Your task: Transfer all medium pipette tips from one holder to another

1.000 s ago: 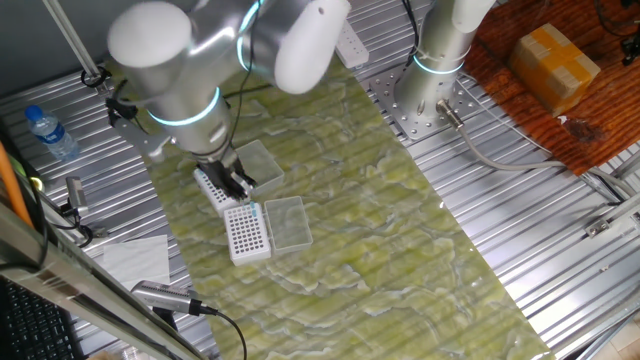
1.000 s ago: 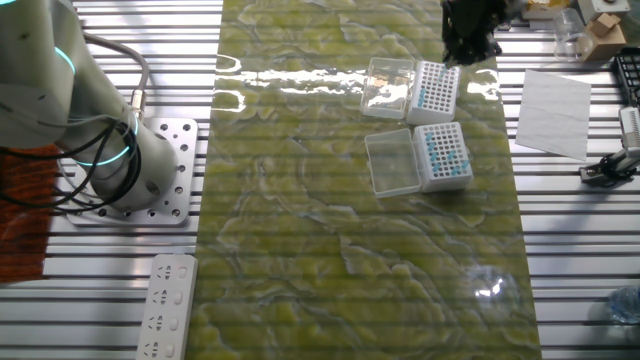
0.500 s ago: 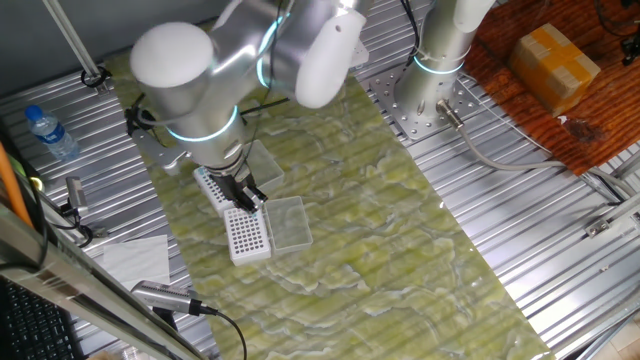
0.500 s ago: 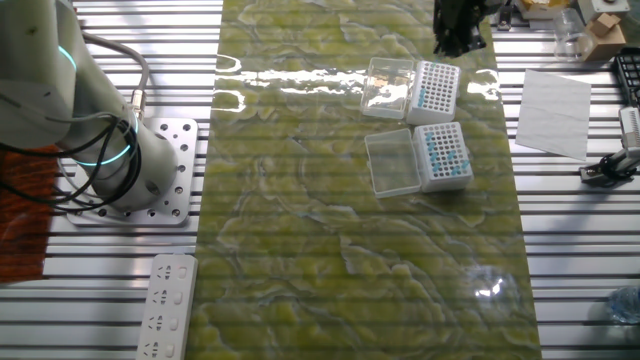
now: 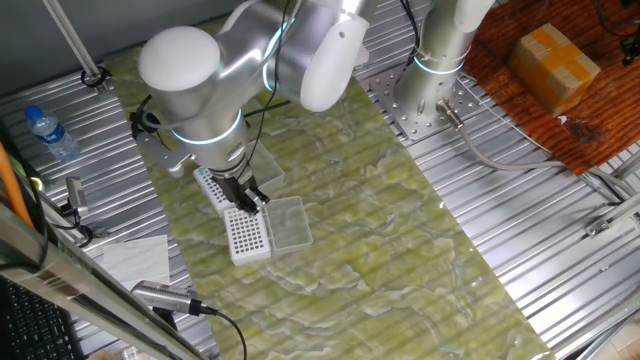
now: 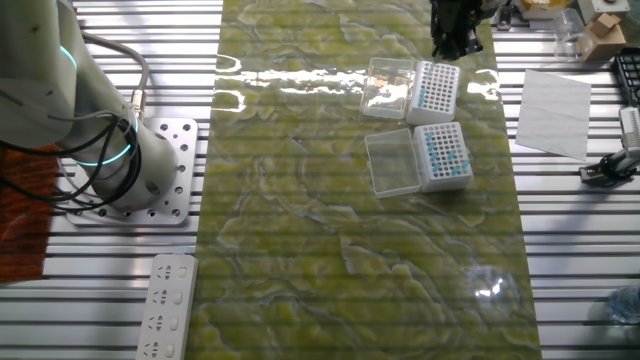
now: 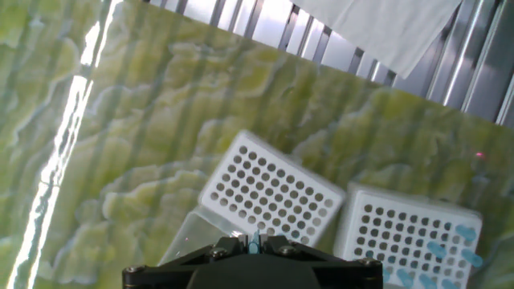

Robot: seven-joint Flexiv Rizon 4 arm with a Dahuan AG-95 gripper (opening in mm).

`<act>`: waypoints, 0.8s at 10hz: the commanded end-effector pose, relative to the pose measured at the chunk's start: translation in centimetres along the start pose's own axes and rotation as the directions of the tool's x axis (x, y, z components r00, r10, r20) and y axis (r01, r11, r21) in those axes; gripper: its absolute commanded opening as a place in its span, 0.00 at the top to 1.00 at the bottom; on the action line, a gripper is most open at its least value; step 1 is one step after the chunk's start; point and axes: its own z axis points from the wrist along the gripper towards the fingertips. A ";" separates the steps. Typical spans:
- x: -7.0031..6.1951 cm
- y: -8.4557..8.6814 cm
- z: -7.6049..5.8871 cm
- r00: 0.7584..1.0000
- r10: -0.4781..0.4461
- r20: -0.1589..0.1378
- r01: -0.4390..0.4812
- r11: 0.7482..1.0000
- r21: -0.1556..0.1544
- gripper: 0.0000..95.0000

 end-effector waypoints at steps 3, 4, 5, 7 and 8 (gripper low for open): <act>0.2 0.1 0.7 1.000 0.005 0.008 -0.005 1.000 0.003 1.00; 0.2 0.1 0.7 1.000 0.005 0.010 -0.005 1.000 0.004 1.00; 0.2 0.1 0.7 1.000 0.005 0.010 -0.005 1.000 0.004 1.00; 0.2 0.1 1.2 1.000 0.002 0.012 -0.002 1.000 0.007 1.00; 0.2 0.1 1.3 1.000 0.000 0.013 0.000 1.000 0.009 1.00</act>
